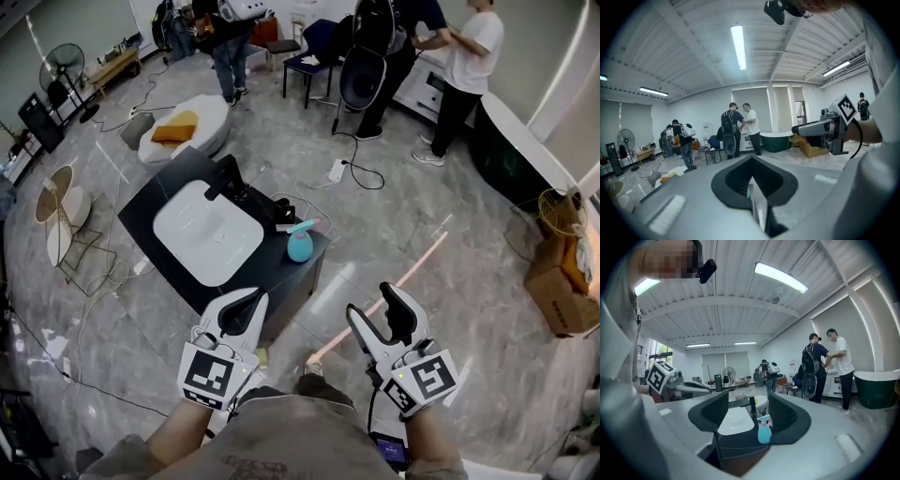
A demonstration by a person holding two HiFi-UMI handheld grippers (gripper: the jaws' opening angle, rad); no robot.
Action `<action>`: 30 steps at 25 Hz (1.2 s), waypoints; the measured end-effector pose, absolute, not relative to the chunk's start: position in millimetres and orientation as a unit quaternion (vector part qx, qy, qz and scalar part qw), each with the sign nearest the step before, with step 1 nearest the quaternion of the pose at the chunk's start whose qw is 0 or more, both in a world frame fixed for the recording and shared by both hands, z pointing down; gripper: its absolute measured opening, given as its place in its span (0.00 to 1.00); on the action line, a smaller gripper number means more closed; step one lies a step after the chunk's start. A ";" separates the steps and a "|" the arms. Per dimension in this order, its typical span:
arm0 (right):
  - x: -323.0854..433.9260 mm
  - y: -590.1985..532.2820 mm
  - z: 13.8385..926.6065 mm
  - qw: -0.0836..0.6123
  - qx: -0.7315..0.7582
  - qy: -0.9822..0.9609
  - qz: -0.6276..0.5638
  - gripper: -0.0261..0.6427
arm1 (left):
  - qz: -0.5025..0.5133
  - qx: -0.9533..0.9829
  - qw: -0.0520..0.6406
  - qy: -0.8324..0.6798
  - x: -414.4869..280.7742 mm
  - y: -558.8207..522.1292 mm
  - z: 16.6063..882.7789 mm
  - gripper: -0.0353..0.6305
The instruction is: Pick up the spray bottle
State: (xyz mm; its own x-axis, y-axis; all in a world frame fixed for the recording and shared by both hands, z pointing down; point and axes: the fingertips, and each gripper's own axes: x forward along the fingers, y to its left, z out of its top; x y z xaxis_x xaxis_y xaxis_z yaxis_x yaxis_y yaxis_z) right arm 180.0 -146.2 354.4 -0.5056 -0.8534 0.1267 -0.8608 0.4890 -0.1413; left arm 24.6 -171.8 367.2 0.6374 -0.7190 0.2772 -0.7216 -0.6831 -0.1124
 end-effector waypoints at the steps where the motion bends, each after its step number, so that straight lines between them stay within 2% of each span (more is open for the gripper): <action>1: 183.2 -153.7 355.9 0.020 0.491 -0.866 0.094 0.47 | 0.153 0.901 0.005 -0.405 26.9 -177.4 367.6 0.05; 15: 196.2 -219.6 367.7 0.019 0.428 -0.898 0.102 0.47 | 0.171 0.867 0.000 -0.468 37.6 -220.6 370.0 0.05; 30: 168.4 -229.5 362.0 0.022 0.457 -0.884 0.097 0.47 | 0.162 0.881 -0.012 -0.444 12.0 -240.8 364.0 0.05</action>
